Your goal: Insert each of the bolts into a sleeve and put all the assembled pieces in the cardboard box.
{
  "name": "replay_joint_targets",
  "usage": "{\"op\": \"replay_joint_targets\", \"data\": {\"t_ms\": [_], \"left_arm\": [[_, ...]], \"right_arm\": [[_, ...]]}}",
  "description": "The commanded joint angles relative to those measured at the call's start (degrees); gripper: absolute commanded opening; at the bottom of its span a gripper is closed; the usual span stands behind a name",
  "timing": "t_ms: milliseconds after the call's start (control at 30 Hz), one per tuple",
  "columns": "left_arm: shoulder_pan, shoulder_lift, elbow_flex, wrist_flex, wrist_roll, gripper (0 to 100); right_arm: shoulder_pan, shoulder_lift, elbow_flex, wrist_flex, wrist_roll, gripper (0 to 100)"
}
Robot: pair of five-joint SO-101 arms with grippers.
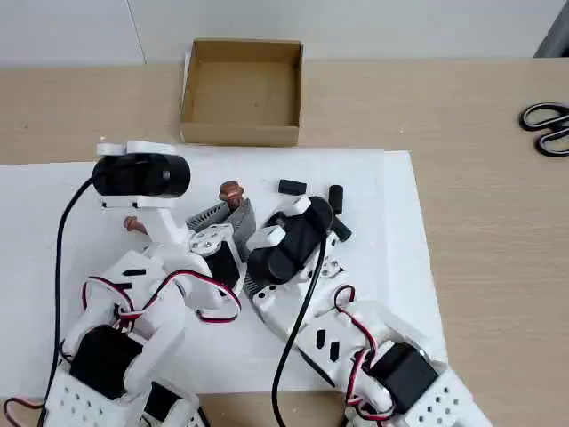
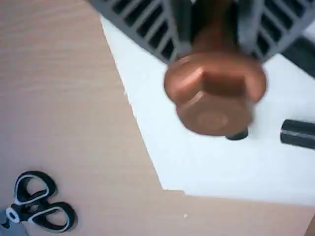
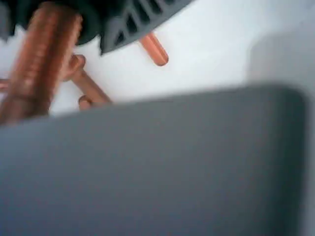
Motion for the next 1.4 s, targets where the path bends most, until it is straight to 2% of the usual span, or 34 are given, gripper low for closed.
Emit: {"op": "replay_joint_targets", "data": {"t_ms": [0, 200, 567, 767, 967, 1167, 1267, 1367], "left_arm": [[0.97, -0.97, -0.13, 1.76, 0.00, 1], [6.15, -1.05, -0.13, 5.36, 0.00, 1], [6.59, -0.79, 0.13, 13.27, -0.35, 1], [9.41, -1.05, 4.79, 12.92, -0.35, 1], [9.67, -1.05, 4.62, 9.41, -0.35, 1], [9.85, -1.05, 4.62, 9.49, -0.35, 1], [9.85, -1.05, 4.62, 9.49, -0.35, 7], [9.76, -1.05, 4.70, 9.49, -0.35, 19]], "right_arm": [[0.40, 0.04, -4.13, -1.19, -0.44, 0.4], [1.98, 0.04, -5.45, -1.19, -0.44, 0.4], [2.33, 0.04, -5.80, -1.54, -0.44, 0.4], [2.33, 0.04, -5.80, -1.54, -0.44, 0.4], [2.33, 0.04, -5.80, -1.54, -0.44, 0.4], [2.33, 0.04, -5.80, -1.19, -0.35, 0.4], [2.33, 0.04, -5.80, -1.19, -0.35, 0.4], [2.33, 0.04, -5.80, -1.19, -0.35, 0.4]]}}
